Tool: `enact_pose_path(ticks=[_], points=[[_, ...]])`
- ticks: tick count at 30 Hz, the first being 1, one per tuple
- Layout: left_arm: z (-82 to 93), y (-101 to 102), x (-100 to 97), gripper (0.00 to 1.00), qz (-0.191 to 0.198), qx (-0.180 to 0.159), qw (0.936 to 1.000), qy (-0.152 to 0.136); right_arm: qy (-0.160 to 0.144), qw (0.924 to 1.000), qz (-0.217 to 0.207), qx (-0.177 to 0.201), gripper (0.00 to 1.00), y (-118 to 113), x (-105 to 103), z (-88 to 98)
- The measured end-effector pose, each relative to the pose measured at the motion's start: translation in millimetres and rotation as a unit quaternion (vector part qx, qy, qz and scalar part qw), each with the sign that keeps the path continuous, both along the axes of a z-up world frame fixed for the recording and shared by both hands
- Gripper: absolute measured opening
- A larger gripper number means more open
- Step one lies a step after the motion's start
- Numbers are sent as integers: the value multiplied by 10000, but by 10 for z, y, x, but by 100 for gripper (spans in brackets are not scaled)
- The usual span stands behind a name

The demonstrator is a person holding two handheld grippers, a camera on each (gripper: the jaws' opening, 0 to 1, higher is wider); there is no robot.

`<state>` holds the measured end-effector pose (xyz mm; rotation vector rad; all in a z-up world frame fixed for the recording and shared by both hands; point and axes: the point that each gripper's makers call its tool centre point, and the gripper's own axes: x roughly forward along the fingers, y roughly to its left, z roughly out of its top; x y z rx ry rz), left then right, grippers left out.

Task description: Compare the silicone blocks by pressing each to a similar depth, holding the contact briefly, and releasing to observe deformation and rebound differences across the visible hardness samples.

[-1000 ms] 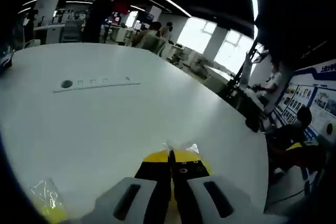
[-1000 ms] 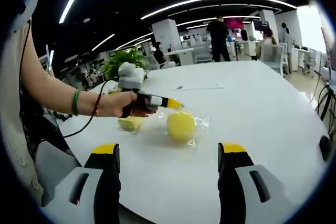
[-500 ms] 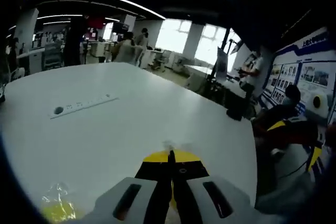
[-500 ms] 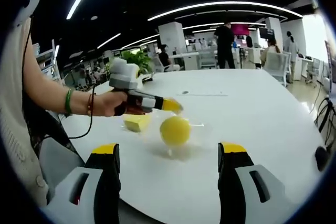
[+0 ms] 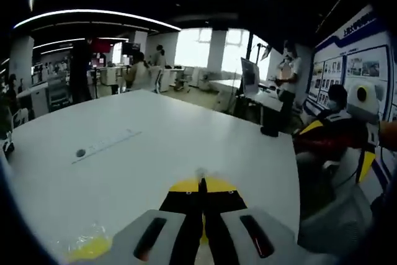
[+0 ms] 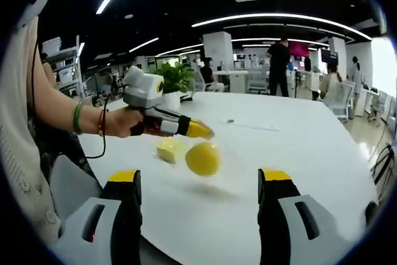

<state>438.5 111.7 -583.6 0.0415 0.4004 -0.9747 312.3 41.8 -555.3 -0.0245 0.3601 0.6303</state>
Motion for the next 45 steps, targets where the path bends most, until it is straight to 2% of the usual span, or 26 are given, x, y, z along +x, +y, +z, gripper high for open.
enact_pose_path(ticks=[6,9,15,20,24,26,28,35,40,45], points=[[196,275,20,0,110,14,9999,-116,4,9992,330,-207,72,71,77,51],[312,394,31,0,205,-76,9998,22,7,9980,532,-349,73,96,143,95],[582,586,-7,0,223,-87,9994,-231,-80,9933,987,-598,75,224,275,224],[785,716,-44,0,240,-159,9990,-328,-176,9848,1505,-850,75,426,394,322],[913,804,-103,0,239,-176,9988,-391,60,9757,2021,-841,77,636,425,327],[955,826,-146,0,168,-150,9989,-405,-96,9709,2168,-1009,74,707,514,336],[989,855,-164,0,167,-107,9988,-458,-43,9669,2266,-1169,75,771,570,310],[1137,924,-219,0,79,-117,9985,-536,-63,9573,2656,-1142,76,1051,725,366],[1232,935,-252,0,-1,-187,9983,-544,28,9461,2996,-1231,76,1219,746,314],[1244,934,-301,0,-104,-222,9984,-502,115,9378,3206,-1327,76,1357,772,261]])
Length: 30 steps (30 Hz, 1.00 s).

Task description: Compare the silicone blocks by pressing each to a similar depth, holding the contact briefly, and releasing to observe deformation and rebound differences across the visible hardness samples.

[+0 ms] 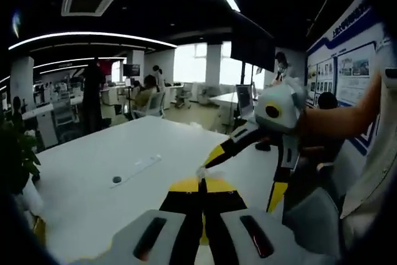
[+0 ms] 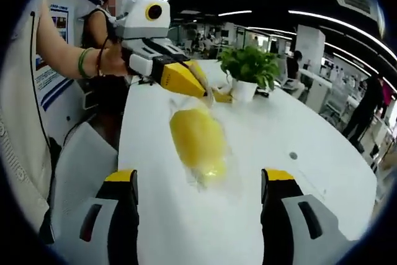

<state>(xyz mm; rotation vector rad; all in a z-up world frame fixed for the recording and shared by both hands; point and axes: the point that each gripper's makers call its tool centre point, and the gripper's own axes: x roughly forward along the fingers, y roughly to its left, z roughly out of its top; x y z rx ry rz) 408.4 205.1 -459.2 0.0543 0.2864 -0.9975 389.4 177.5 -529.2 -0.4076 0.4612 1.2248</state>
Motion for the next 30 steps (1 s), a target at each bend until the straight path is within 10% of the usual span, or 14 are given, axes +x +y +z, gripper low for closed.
enact_pose_path(ticks=[11,20,30], points=[[131,-53,-110,0,-377,-88,9992,-68,174,9980,504,336,61,454,45,51],[297,-86,-211,0,-661,-342,9972,-73,425,9951,818,353,34,535,-129,22],[256,-127,-391,0,-1096,-316,9935,3,333,9945,729,681,26,512,-317,43]])
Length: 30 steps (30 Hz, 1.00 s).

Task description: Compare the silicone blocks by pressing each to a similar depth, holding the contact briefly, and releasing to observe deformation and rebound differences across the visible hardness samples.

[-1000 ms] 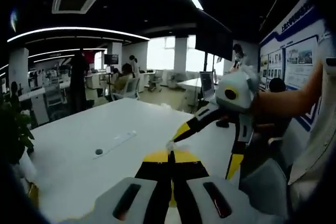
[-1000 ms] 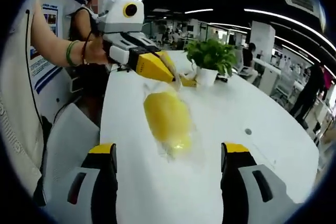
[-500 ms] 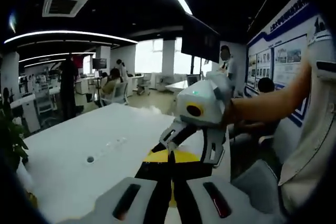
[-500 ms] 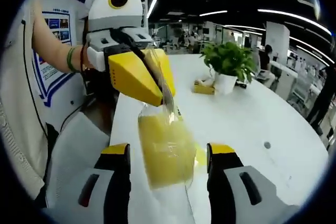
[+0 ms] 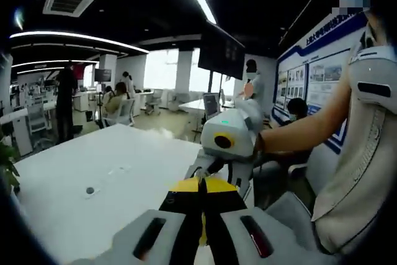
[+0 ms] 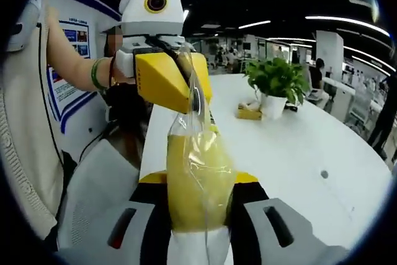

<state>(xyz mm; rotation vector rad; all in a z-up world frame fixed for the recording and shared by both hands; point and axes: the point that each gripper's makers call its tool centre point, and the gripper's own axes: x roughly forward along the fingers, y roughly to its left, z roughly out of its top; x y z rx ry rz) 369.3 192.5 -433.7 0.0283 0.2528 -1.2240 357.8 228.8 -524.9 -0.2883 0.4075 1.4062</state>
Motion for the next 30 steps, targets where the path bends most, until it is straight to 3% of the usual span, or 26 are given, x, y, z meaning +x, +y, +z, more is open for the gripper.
enact_pose_path(ticks=[5,11,14,19,20,22,30], points=[[28,-27,-65,0,-82,14,9999,-130,-25,9999,-36,-140,21,-57,-27,18],[8,-97,-183,0,-214,128,9994,-241,146,9995,-11,-278,17,-102,-115,-20],[32,-103,-199,0,-215,84,9993,-282,-140,9993,-160,-316,16,-129,-80,9],[82,-136,-240,0,-255,96,9989,-372,-189,9992,-115,-325,14,-133,-116,54],[91,-145,-261,0,-274,99,9988,-395,-383,9987,-127,-313,14,-137,-102,70],[94,-157,-268,0,-262,132,9986,-448,-272,9990,-113,-338,13,-140,-119,66],[88,-172,-303,0,-243,243,9981,-516,-330,9987,-82,-387,12,-143,-136,57]])
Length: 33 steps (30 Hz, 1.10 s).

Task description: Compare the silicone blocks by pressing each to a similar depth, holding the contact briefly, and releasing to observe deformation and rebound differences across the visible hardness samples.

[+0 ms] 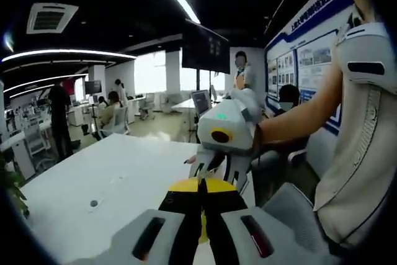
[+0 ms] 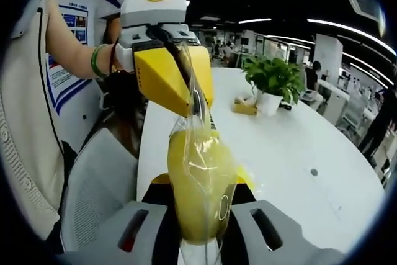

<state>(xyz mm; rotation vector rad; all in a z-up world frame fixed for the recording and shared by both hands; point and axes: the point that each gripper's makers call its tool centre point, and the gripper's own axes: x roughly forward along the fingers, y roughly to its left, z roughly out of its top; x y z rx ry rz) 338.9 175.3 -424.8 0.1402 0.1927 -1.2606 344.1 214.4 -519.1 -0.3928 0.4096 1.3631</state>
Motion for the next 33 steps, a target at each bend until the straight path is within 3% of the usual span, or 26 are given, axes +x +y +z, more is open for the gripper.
enact_pose_path(ticks=[18,33], points=[[-30,59,-17,0,83,179,9998,-76,-22,9999,140,-46,14,41,4,-33],[46,83,36,0,244,41,9996,-121,25,9998,188,-66,17,33,27,45]])
